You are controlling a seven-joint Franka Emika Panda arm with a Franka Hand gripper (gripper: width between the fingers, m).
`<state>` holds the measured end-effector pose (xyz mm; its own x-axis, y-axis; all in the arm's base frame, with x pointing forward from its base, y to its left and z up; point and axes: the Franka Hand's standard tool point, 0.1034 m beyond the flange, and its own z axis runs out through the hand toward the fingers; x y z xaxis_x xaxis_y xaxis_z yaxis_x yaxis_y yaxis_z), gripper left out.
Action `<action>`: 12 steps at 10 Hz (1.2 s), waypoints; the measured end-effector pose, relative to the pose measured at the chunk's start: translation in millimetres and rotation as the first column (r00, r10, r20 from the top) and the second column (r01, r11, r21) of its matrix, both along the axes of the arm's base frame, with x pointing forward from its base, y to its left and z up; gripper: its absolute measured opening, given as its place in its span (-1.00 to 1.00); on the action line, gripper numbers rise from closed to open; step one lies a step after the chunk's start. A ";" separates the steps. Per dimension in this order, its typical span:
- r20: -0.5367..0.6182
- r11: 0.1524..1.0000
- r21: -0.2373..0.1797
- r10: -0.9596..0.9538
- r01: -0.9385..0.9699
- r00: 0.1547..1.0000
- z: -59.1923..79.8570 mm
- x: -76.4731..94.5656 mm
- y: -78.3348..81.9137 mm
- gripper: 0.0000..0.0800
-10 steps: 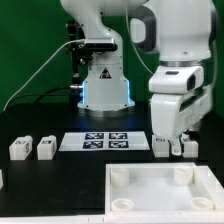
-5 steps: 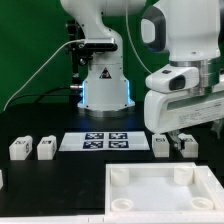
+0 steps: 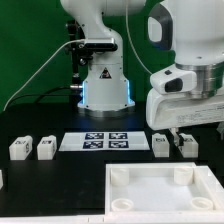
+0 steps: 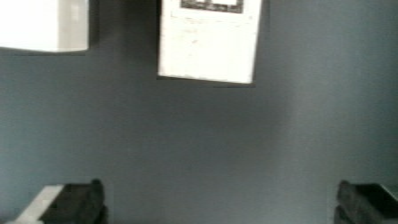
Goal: Assemble one leg
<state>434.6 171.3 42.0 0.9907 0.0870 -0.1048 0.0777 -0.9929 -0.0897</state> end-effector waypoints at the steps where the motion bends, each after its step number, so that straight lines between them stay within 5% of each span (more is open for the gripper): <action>1: -0.132 1.000 -0.027 -0.006 0.002 0.991 2.7 -9.8 -2.7 0.62; 3: -0.314 0.999 -0.038 -0.012 0.000 0.949 7.0 0.2 5.2 0.62; 7: -0.634 0.995 -0.057 0.023 -0.076 0.773 10.6 -10.3 13.8 0.62; 10: -0.644 0.996 -0.053 0.023 -0.075 0.765 5.3 -4.9 15.6 0.62; 12: -0.682 0.994 -0.067 0.014 -0.081 0.731 -10.3 -28.2 11.5 0.62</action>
Offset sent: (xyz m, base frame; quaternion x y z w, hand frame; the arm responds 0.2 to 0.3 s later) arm 0.0051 0.0290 0.0097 -0.0306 -0.2725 -0.0198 0.9615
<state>406.3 182.8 31.7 0.6462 0.0894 -0.7579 0.0764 -0.9957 -0.0522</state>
